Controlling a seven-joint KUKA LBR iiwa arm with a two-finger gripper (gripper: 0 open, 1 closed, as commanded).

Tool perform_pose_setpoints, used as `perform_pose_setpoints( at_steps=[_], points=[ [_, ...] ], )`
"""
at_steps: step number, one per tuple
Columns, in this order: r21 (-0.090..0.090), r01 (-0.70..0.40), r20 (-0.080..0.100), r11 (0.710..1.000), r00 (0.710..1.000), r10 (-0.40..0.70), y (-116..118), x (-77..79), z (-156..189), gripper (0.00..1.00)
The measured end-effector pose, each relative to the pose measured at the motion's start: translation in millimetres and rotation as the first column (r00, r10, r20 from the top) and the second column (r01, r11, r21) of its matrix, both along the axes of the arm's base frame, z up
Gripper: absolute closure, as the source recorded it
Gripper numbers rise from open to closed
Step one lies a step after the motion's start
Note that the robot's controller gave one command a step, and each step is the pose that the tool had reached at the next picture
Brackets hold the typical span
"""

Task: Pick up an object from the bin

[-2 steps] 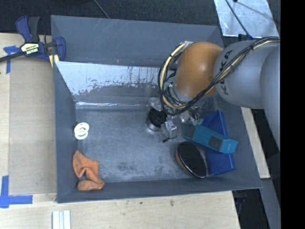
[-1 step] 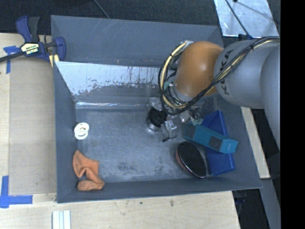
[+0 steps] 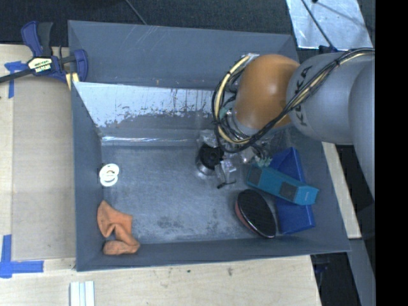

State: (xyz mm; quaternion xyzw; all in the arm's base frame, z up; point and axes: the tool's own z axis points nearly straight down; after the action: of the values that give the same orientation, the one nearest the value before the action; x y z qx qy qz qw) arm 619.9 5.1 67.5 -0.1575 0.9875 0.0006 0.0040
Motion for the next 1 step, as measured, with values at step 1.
perform_pose_setpoints(
  at_steps=[1],
  points=[
    [0.000,-0.009,0.000,1.000,1.000,0.009,0.4,-0.2,5.9,1.00]
  ],
)
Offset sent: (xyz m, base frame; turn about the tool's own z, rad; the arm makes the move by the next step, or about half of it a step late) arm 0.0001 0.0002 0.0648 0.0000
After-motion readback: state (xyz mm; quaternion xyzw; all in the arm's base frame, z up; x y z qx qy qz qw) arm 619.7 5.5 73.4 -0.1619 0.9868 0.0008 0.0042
